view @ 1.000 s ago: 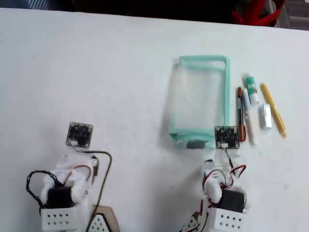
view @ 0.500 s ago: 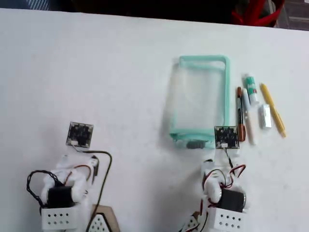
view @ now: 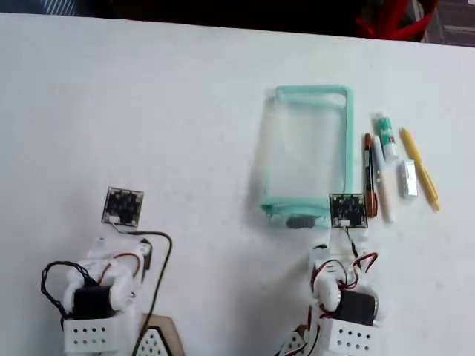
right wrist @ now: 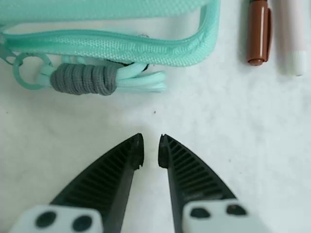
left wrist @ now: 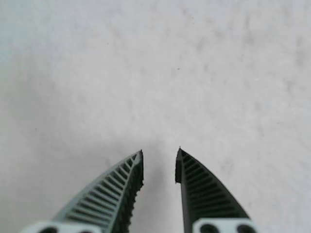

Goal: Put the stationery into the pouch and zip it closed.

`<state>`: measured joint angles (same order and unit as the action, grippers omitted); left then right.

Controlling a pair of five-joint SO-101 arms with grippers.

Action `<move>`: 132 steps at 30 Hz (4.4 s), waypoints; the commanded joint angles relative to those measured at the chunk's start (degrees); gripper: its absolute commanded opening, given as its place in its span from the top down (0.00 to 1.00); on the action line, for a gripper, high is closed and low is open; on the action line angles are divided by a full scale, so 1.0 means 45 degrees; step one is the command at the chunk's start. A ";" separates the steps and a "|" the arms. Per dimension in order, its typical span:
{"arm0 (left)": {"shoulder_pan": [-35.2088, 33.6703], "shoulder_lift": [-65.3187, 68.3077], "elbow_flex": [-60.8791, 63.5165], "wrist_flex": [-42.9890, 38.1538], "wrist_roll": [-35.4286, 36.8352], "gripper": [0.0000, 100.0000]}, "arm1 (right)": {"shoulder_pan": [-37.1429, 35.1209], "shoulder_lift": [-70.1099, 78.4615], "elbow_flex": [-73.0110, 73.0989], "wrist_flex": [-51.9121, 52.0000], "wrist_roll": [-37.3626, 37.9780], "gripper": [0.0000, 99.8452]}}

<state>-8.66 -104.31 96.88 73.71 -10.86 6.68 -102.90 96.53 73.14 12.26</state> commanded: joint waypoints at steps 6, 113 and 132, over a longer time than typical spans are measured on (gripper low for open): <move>0.0010 -0.0029 0.0020 0.0020 0.0098 0.88 | -0.0088 -0.0049 0.0078 -0.0088 0.0098 0.94; 0.2647 -0.0029 0.0039 -0.7814 0.0039 0.88 | -0.5324 0.3741 -0.5451 0.0733 1.2933 0.79; 0.2745 -0.0029 0.0039 -0.7619 0.0039 0.88 | -0.5441 1.6889 -1.0569 -0.0889 1.3558 0.79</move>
<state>3.56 -104.04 97.05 39.34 -10.86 -19.25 -29.23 52.13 71.65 72.40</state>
